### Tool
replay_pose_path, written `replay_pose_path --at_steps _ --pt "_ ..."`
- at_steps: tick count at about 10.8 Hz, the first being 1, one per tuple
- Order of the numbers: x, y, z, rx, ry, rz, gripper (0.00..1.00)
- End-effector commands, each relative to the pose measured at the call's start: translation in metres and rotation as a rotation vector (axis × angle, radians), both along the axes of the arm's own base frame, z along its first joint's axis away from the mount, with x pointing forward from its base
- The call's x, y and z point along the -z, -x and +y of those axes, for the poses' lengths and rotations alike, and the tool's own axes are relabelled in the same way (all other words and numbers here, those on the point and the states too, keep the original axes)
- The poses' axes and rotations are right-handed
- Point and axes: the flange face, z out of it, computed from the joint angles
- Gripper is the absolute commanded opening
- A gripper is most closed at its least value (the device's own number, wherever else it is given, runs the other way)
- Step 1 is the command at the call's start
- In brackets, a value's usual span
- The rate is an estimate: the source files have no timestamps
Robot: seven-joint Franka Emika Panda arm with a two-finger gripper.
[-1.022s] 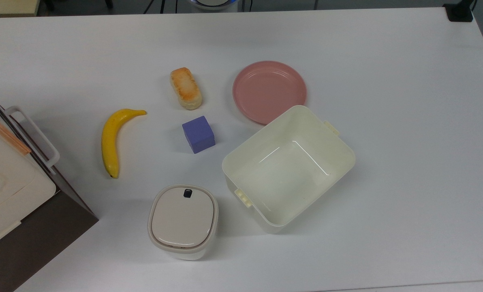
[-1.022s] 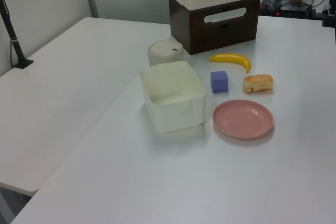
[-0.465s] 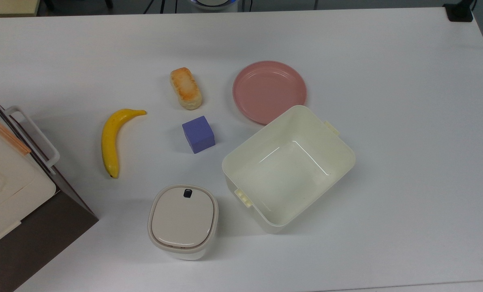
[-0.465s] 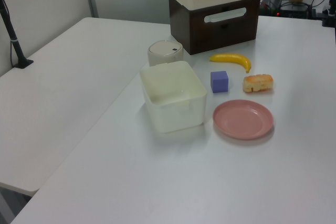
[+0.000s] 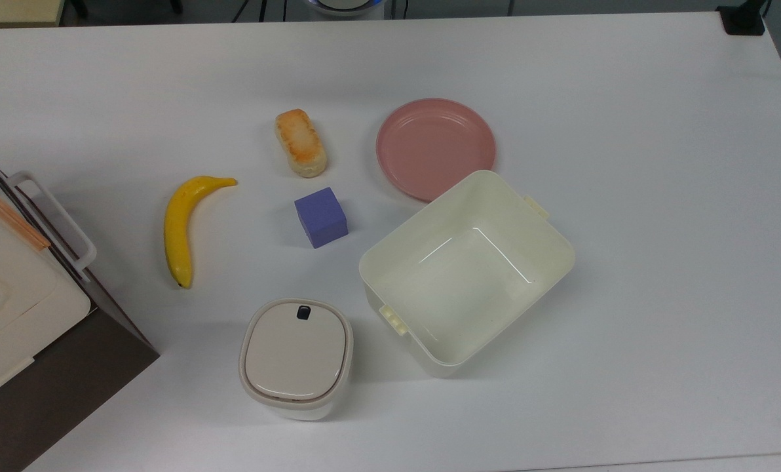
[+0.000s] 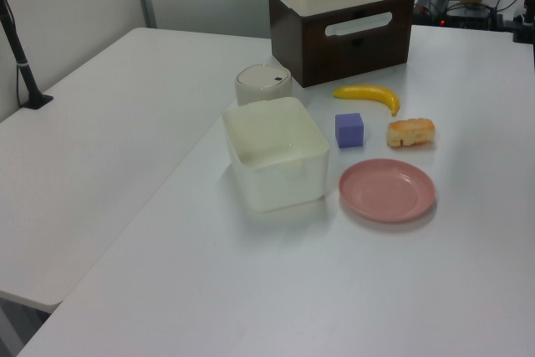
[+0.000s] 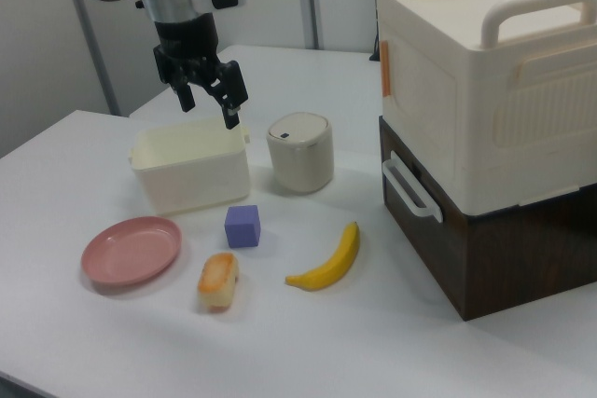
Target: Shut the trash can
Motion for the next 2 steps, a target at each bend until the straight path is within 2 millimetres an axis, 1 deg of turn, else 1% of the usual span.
replay_pose_path --at_steps 1,2 --pt "0.0008 0.0008 0.0028 0.019 0.007 -0.010 1.00" --pt "0.0015 0.0010 0.0020 0.020 0.007 -0.009 1.00"
